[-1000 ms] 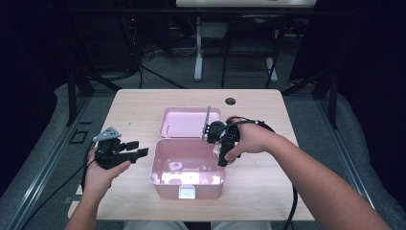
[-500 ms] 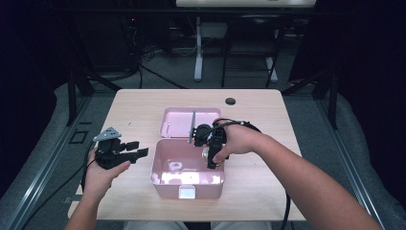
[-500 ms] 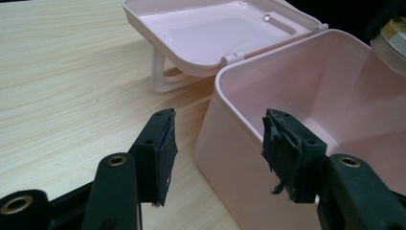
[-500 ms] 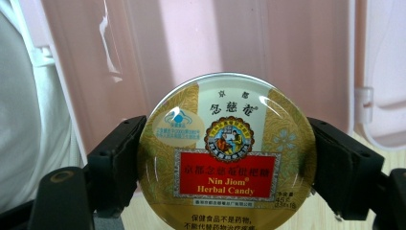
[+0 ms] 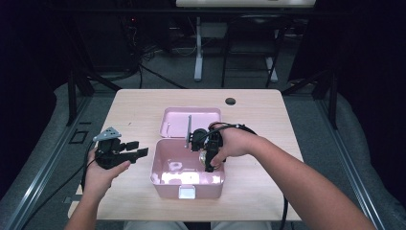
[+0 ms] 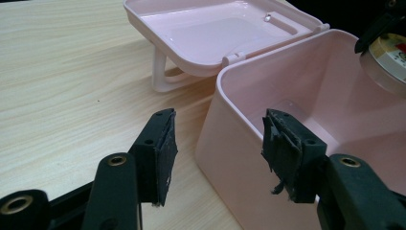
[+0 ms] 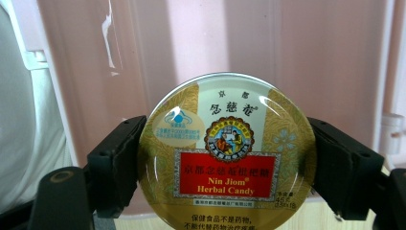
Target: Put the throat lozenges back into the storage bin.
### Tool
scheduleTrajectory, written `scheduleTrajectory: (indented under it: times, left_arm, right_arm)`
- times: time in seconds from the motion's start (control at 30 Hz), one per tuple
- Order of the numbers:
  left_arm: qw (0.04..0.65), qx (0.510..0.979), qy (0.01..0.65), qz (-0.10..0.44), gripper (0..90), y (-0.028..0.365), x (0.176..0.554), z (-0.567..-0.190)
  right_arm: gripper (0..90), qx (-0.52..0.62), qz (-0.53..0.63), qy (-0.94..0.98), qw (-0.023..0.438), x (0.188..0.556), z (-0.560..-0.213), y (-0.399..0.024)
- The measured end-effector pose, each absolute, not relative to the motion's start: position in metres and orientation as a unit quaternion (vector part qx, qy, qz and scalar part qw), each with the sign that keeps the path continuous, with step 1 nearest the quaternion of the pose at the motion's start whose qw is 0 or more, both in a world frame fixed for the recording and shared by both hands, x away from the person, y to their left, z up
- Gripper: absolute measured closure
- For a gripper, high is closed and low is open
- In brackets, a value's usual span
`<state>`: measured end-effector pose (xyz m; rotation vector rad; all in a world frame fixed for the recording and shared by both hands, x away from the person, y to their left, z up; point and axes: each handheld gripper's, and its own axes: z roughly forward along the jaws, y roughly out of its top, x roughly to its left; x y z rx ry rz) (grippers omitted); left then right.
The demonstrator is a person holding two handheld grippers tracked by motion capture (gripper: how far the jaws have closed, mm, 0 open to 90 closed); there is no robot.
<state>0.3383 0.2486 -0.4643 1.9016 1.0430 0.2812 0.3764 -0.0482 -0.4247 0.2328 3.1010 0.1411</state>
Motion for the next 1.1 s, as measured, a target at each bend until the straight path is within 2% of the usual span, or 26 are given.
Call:
scheduleTrajectory:
  times: [1.1]
  left_arm:
    - [0.459,0.774,0.422,0.114,45.6,0.247,0.338,-0.465]
  right_arm:
    - [19.9,0.048,0.016,0.999,0.017,0.378,-0.457,-0.039]
